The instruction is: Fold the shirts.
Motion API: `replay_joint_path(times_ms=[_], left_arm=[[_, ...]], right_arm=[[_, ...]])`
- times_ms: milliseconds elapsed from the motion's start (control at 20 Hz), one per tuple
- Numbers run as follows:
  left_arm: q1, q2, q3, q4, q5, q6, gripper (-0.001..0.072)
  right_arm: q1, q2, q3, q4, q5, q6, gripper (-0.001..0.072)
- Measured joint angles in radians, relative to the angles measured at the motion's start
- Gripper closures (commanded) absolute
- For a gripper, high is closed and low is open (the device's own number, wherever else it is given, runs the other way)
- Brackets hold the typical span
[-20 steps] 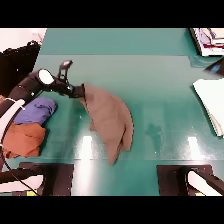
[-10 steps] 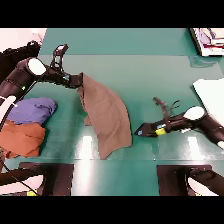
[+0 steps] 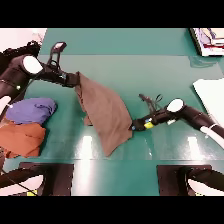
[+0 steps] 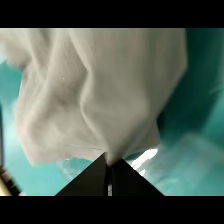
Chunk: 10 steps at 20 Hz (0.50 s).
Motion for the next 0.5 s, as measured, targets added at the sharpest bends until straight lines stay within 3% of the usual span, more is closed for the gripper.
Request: replay_joint_path(times_ms=[200, 500], left_arm=[[0.000, 0.120, 0.134, 0.138, -0.056, 0.008, 0.0682], [0.000, 0.317, 0.347, 0.179, -0.089, 0.032, 0.0681]], right_arm=[[-0.166, 0.122, 0.205, -0.187, 0.098, 0.051, 0.0698], [-0.439, 0.336, 0.510, -0.286, 0.167, 0.075, 0.0699]])
